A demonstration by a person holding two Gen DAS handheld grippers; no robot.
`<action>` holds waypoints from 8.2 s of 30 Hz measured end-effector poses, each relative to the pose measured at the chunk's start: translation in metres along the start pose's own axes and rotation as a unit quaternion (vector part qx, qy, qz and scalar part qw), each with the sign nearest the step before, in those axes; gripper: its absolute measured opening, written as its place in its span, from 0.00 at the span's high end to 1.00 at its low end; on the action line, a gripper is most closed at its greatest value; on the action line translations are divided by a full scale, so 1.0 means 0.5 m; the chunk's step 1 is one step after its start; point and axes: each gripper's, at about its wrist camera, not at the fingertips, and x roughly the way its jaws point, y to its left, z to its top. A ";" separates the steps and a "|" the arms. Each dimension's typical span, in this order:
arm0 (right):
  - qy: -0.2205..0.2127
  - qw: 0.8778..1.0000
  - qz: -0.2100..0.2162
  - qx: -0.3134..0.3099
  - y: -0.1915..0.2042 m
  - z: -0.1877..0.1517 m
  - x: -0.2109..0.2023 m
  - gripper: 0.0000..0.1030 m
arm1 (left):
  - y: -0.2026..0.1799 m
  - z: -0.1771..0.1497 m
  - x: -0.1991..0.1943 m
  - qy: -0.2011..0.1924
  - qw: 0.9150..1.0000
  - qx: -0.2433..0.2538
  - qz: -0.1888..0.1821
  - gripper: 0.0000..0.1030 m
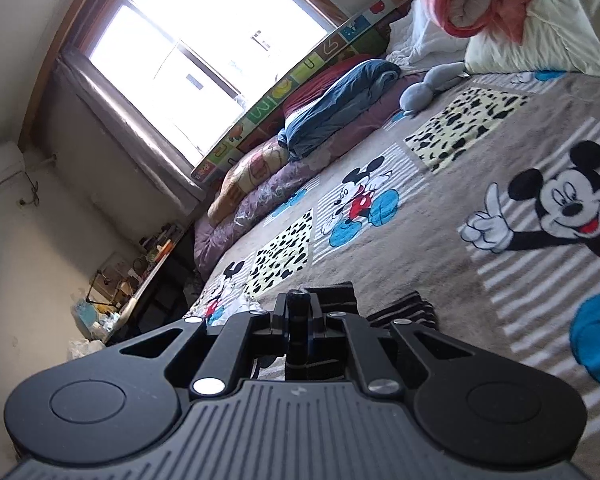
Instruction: Fold clothes
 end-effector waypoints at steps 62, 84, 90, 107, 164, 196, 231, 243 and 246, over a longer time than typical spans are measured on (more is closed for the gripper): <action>0.117 0.982 -0.104 -0.103 0.030 -0.074 0.413 0.68 | 0.099 -0.014 0.013 0.010 0.979 -0.179 -0.097 0.42; 0.159 0.980 -0.066 -0.102 -0.050 -0.143 0.400 0.93 | 0.100 -0.016 0.014 0.009 0.978 -0.182 -0.100 0.41; 0.112 0.990 -0.030 -0.086 -0.034 -0.110 0.355 0.93 | 0.118 -0.021 0.014 0.007 0.968 -0.221 -0.114 0.41; 0.116 0.980 -0.058 -0.148 -0.022 -0.115 0.305 0.66 | 0.164 -0.034 0.013 -0.006 0.936 -0.327 -0.128 0.66; 0.037 0.989 0.024 -0.144 -0.179 -0.437 -0.193 0.04 | 0.353 0.296 0.359 0.065 0.974 -0.216 0.016 0.63; 0.011 0.997 0.051 -0.061 -0.226 -0.420 -0.183 0.26 | 0.388 0.317 0.433 0.043 0.970 -0.239 0.011 0.92; 0.016 0.997 0.052 -0.062 -0.223 -0.413 -0.183 0.26 | 0.186 0.256 0.115 0.027 0.994 -0.106 0.003 0.86; 0.010 0.968 0.018 -0.252 -0.109 -0.432 -0.250 0.28 | 0.063 0.069 -0.057 0.054 0.989 0.112 0.075 0.54; 0.015 0.940 -0.004 -0.341 -0.069 -0.447 -0.274 0.28 | 0.058 0.032 -0.074 0.059 0.981 0.168 0.082 0.53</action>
